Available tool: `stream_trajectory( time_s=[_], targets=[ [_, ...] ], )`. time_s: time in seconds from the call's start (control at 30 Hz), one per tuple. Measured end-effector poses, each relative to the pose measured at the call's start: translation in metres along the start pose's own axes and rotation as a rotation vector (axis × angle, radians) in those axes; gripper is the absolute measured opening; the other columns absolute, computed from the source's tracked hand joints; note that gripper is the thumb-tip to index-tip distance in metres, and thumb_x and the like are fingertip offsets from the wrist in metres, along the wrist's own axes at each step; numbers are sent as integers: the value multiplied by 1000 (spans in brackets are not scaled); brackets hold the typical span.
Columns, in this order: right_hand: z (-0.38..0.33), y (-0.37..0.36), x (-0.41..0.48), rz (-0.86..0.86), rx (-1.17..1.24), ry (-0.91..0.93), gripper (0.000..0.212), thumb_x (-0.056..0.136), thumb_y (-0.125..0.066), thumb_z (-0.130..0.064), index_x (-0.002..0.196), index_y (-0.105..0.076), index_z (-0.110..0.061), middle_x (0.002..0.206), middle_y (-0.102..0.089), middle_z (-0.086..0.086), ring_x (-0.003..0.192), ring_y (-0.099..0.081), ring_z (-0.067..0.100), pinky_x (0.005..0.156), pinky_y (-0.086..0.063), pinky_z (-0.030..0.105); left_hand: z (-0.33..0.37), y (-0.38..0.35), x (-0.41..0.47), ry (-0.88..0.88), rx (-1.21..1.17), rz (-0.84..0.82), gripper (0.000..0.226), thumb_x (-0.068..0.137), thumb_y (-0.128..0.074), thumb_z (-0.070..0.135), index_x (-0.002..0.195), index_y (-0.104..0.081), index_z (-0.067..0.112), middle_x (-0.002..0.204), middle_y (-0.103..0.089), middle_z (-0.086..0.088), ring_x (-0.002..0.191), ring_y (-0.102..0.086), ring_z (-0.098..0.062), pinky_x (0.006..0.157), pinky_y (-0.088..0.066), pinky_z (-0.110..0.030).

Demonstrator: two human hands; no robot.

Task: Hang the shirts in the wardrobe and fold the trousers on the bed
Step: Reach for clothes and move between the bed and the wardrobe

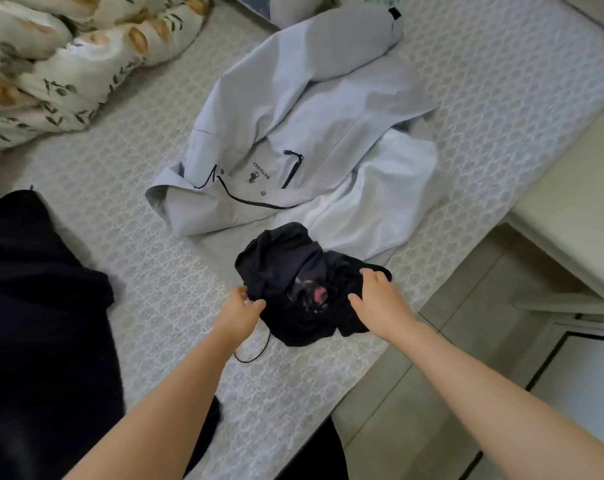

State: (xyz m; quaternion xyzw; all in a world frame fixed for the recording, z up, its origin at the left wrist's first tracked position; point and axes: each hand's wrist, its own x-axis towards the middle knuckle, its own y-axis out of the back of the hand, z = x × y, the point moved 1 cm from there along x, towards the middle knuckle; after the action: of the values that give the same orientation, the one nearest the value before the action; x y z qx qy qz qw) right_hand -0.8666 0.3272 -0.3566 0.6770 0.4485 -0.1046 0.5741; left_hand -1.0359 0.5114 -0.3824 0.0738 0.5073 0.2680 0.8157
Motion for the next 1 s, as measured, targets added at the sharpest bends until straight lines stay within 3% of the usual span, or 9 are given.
stream_trajectory(
  time_s=[0.13, 0.27, 0.37, 0.47, 0.5, 0.57, 0.67, 0.77, 1.0],
  targets=[
    [16, -15, 26, -21, 13, -40, 63, 101, -47, -37, 153, -21, -13, 153, -29, 10, 135, -34, 34, 104, -38, 40, -2, -19, 22, 22, -372, -11, 53, 99, -59, 26, 145, -32, 21, 119, -54, 15, 105, -56, -6, 84, -43, -22],
    [23, -33, 32, -104, 61, -53, 69, 97, -53, -40, 152, -21, -12, 149, -36, 9, 133, -33, 36, 102, -38, 40, -7, -30, 35, 84, -563, 101, 52, 95, -65, 21, 139, -39, 19, 124, -61, 2, 111, -62, -18, 87, -50, -32],
    [27, -41, 28, -46, 90, -62, 58, 97, -57, -28, 147, -32, -9, 137, -50, 8, 127, -41, 33, 98, -41, 38, -5, -32, 31, 60, -529, 168, 25, 96, -63, 18, 119, -54, 18, 108, -66, 3, 97, -65, -16, 71, -49, -24],
    [29, -46, 22, 13, 192, -98, 8, 97, -52, -12, 93, -58, -12, 80, -57, 4, 94, -53, 28, 71, -46, 35, -3, -31, 22, -23, -448, 192, 9, 98, -59, 16, 101, -65, 22, 98, -70, 5, 90, -65, -12, 67, -46, -19],
    [30, -47, 19, 37, 202, -103, 25, 96, -50, -9, 72, -49, -14, 67, -48, 1, 83, -49, 25, 64, -41, 33, -2, -30, 18, -41, -438, 205, 10, 98, -58, 16, 101, -67, 18, 96, -71, 4, 86, -65, -11, 70, -47, -19],
    [32, -46, 15, 60, 237, -79, 40, 97, -50, -9, 61, -33, -16, 61, -39, 1, 75, -42, 23, 60, -34, 32, 0, -26, 9, -92, -403, 232, 15, 99, -56, 16, 100, -64, 3, 90, -68, -1, 80, -62, -14, 76, -47, -25],
    [36, -37, 6, 120, 352, -70, 28, 99, -49, -12, 71, -49, -17, 74, -50, 3, 75, -48, 21, 58, -34, 23, 3, -15, -5, -172, -293, 334, 26, 99, -56, 20, 81, -52, 2, 77, -53, -8, 74, -51, -20, 73, -44, -34],
    [36, -21, -12, 142, 598, -115, 18, 102, -43, -15, 94, -59, -14, 83, -60, 5, 72, -52, 16, 58, -39, 21, 11, 3, -25, -236, -265, 420, 29, 99, -56, 24, 74, -49, 10, 70, -53, -2, 69, -52, -16, 68, -45, -29],
    [17, 25, -83, 369, 949, -130, 20, 103, -41, -17, 93, -58, -13, 89, -62, 14, 79, -57, 25, 82, -53, 48, 30, 53, -78, -342, -379, 427, 18, 100, -50, 31, 90, -57, 17, 91, -67, -1, 84, -66, -12, 72, -45, -24]
  ],
)
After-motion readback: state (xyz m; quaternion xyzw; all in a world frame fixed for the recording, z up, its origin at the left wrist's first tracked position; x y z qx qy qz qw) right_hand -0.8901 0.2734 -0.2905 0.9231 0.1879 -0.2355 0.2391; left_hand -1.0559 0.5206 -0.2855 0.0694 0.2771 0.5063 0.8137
